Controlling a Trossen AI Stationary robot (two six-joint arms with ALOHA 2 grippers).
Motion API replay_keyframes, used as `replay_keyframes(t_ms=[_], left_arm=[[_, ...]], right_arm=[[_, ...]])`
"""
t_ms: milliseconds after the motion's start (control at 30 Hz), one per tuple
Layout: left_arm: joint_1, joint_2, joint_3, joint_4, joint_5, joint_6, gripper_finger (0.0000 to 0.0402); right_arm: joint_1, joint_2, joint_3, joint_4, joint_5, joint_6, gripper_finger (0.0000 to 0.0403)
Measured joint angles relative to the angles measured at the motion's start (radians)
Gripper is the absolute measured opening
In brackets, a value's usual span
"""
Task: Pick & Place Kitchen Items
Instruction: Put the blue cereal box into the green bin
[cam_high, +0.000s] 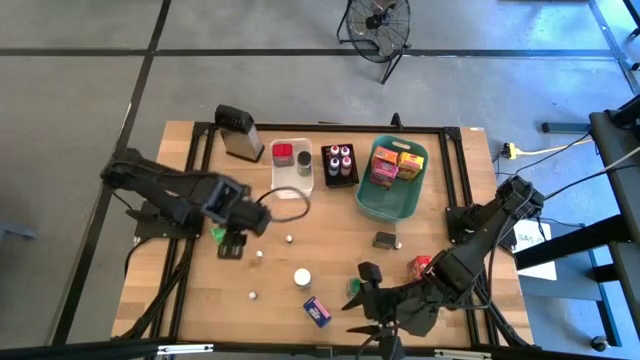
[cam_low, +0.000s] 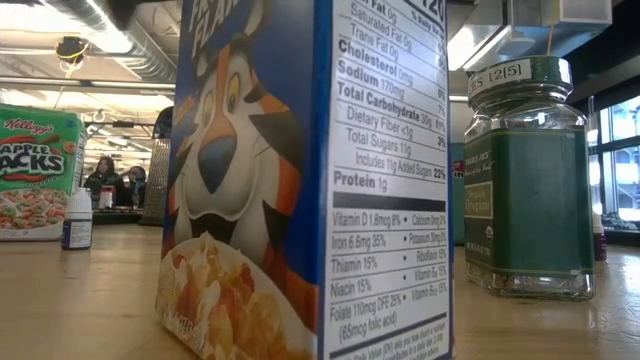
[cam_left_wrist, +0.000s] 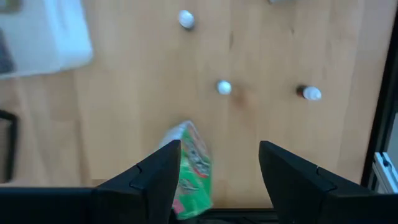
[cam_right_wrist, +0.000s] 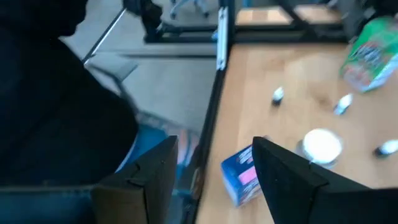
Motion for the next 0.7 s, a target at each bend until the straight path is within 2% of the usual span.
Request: replay_keyframes(t_ms=[167,300,500,700], left_arm=[[-0.095,-0.118,-0.187,0.137,-0.003,-0.091,0.0212],[-0.151,-0.174,-0.29,0.26,-0.064,-0.145,0.0212],[-0.229,-0.195,-0.393,0.384,-0.194,-0.208,0.0212],[-0.309,-0.195,-0.478,0.426,-0.213,-0.235,0.0212]], right_arm=[[-0.046,0.053,0.0,-0.001,-0.05,0.056,0.0211],[-0.083,0.102,0.0,0.044,-0.081,0.064,0.0211],[-0.113,0.164,0.0,0.074,-0.105,0.095,0.0211],[-0.132,0.211,0.0,0.137,-0.126,0.174,0.0211]])
